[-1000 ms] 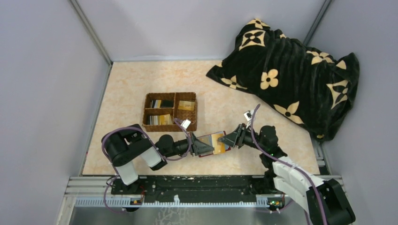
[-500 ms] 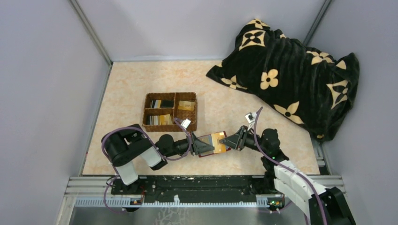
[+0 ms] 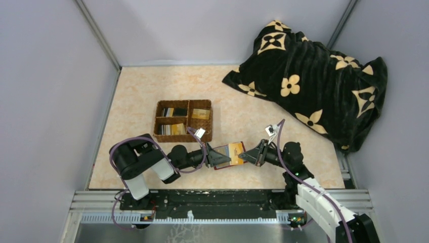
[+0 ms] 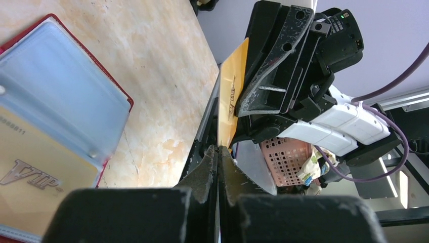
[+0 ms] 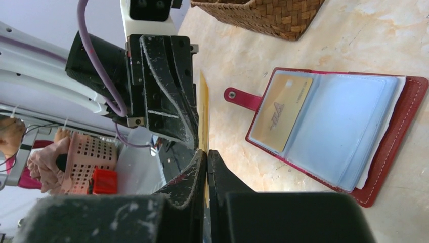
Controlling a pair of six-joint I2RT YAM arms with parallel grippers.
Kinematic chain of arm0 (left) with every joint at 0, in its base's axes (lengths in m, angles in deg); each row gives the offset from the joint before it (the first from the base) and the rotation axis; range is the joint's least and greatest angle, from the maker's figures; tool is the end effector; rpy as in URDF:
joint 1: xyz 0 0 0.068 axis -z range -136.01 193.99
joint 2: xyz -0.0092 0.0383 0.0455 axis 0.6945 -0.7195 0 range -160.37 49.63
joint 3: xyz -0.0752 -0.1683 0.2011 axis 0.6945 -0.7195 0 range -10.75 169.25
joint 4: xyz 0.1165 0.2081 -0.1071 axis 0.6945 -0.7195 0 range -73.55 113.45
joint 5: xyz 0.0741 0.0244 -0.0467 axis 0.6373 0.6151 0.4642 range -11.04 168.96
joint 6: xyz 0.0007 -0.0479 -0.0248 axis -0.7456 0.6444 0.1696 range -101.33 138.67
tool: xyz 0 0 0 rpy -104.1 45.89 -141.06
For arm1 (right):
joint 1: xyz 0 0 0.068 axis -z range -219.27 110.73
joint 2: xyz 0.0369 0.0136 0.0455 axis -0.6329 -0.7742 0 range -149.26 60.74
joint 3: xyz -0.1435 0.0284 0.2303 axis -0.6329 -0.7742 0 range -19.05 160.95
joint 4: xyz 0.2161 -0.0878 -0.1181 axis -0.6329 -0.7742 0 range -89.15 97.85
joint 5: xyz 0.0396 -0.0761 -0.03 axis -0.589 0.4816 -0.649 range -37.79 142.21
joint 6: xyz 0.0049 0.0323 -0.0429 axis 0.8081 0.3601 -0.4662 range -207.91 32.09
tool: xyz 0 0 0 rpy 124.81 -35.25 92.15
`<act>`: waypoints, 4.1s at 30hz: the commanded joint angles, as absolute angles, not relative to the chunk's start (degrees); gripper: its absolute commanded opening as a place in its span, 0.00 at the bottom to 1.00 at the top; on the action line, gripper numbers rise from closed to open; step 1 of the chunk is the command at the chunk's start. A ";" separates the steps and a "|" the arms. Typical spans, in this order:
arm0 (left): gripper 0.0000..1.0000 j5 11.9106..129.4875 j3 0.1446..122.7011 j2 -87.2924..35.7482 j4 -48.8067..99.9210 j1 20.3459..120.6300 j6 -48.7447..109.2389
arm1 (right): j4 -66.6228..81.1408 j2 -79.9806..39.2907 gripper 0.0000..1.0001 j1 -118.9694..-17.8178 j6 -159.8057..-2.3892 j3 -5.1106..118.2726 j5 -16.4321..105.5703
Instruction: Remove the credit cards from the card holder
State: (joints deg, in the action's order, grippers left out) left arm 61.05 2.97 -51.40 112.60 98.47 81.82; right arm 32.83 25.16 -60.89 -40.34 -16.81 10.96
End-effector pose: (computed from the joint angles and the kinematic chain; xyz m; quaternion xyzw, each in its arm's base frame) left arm 0.1361 -0.2096 0.1342 0.0595 0.6937 -0.6631 0.2747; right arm 0.1239 0.0743 0.1679 -0.0654 0.7418 0.5668 0.3523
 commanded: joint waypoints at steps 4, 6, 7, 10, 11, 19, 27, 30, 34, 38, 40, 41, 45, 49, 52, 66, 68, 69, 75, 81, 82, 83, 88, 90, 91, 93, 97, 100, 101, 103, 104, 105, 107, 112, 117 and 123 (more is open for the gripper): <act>0.00 60.72 3.13 -52.32 125.98 98.04 81.63 | 33.17 25.75 0.00 -60.54 -41.63 -16.35 10.99; 0.00 59.67 3.37 -52.41 125.93 98.04 81.43 | 33.39 25.21 0.00 -60.54 -42.51 -15.93 10.82; 0.00 59.20 3.40 -52.41 125.98 98.09 81.24 | 32.90 24.90 0.00 -60.54 -43.50 -15.33 10.81; 0.01 58.46 2.33 -51.41 125.93 98.04 80.58 | 24.72 23.73 0.00 -60.54 -51.22 -10.37 12.68; 0.05 58.93 1.30 -50.72 125.99 98.04 80.62 | 21.38 22.99 0.00 -60.54 -54.46 -8.21 14.10; 0.42 62.76 -8.66 -41.26 125.97 98.05 79.51 | 20.95 14.36 0.00 -60.45 -61.04 0.26 17.87; 0.41 63.55 -13.66 -31.27 118.23 98.04 75.06 | 14.36 0.80 0.00 -62.78 -69.90 17.43 23.08; 0.40 63.19 -12.97 -26.02 110.94 98.04 72.20 | 9.52 -5.34 0.00 -65.76 -75.30 26.74 27.30; 0.37 63.17 -11.21 -16.42 96.65 98.05 67.18 | 1.08 -15.87 0.00 -67.80 -83.23 39.81 27.22; 0.37 66.63 -10.97 -4.97 80.09 98.05 62.99 | -8.09 -27.38 0.00 -69.15 -93.75 53.74 26.67; 0.43 68.14 -10.76 1.02 72.39 98.04 61.35 | -11.28 -31.49 0.00 -70.45 -97.72 59.73 28.89; 0.51 68.82 -10.74 3.51 68.93 98.04 60.75 | -12.38 -33.10 0.00 -71.32 -100.38 62.05 30.70; 0.80 71.42 -10.88 12.72 58.22 98.04 59.41 | -14.14 -41.23 0.00 -74.31 -104.94 69.59 34.38; 0.93 74.44 -11.05 18.54 50.57 98.08 59.63 | -12.72 -46.61 0.00 -75.67 -104.85 73.49 35.68; 0.96 77.25 -10.96 21.85 46.13 98.05 59.55 | -11.85 -49.63 0.00 -77.10 -105.01 75.36 36.49; 1.00 79.76 -10.66 20.31 43.92 98.07 58.34 | -15.80 -57.89 0.00 -80.19 -109.73 81.10 39.56; 1.00 80.55 -10.77 20.64 43.74 98.05 58.22 | -13.92 -55.82 0.00 -80.25 -109.10 76.84 40.17; 1.00 81.08 -10.89 20.83 43.80 98.04 58.22 | -12.60 -54.71 0.00 -80.23 -108.83 74.44 40.77; 1.00 82.63 -11.80 21.05 44.59 98.06 57.81 | -11.10 -47.02 0.00 -80.30 -108.20 63.56 43.28; 1.00 83.54 -11.46 19.32 46.34 98.09 57.54 | -7.71 -38.77 0.00 -80.32 -105.46 54.77 41.85; 1.00 83.52 -11.43 18.85 46.87 98.10 57.45 | -7.47 -37.93 0.00 -80.30 -105.28 54.37 41.72; 1.00 83.34 -11.38 18.22 47.38 98.00 57.39 | -7.63 -37.41 0.00 -80.31 -105.23 54.57 41.68; 1.00 82.45 -11.14 15.54 49.66 98.00 57.64 | -9.85 -38.44 0.00 -80.33 -105.98 58.63 41.48; 1.00 82.40 -11.18 15.57 49.82 98.04 57.93 | -11.82 -40.12 0.00 -80.31 -106.54 61.07 41.61; 1.00 82.44 -11.27 15.88 49.63 98.04 57.95 | -12.93 -40.94 0.00 -80.31 -106.73 62.09 41.79; 1.00 82.75 -11.43 16.99 48.61 98.07 57.97 | -14.17 -42.19 0.00 -80.32 -107.02 63.21 42.39; 1.00 83.87 -11.44 20.89 44.01 98.04 57.74 | -15.33 -43.46 0.00 -80.31 -107.78 63.92 43.74; 1.00 85.24 -11.85 24.89 40.58 98.05 57.61 | -18.34 -45.10 0.00 -80.31 -108.78 66.48 45.43; 1.00 85.79 -12.03 25.95 39.71 98.02 57.60 | -19.06 -45.53 0.00 -80.30 -108.95 67.07 45.79; 1.00 86.30 -12.36 27.63 38.47 97.99 57.66 | -19.20 -45.87 0.00 -80.30 -109.02 67.49 45.97; 1.00 86.36 -12.47 28.20 38.00 97.99 57.69 | -19.25 -45.97 0.00 -80.31 -109.13 67.64 46.12; 1.00 86.50 -12.51 28.59 37.61 97.97 57.65 | -19.46 -46.26 0.00 -80.31 -109.24 67.92 46.30; 1.00 86.42 -12.44 28.81 37.12 97.98 57.49 | -20.92 -47.04 0.00 -80.36 -109.48 68.92 47.45; 1.00 86.79 -11.99 29.17 35.49 97.95 57.25 | -20.63 -44.13 0.00 -80.32 -109.27 66.62 49.11; 1.00 86.96 -12.50 28.12 37.36 97.96 57.04 | -20.71 -42.65 0.00 -80.31 -109.37 64.54 49.58; 1.00 86.16 -12.53 25.73 39.40 98.02 57.37 | -22.45 -42.86 0.00 -80.31 -110.06 66.50 50.47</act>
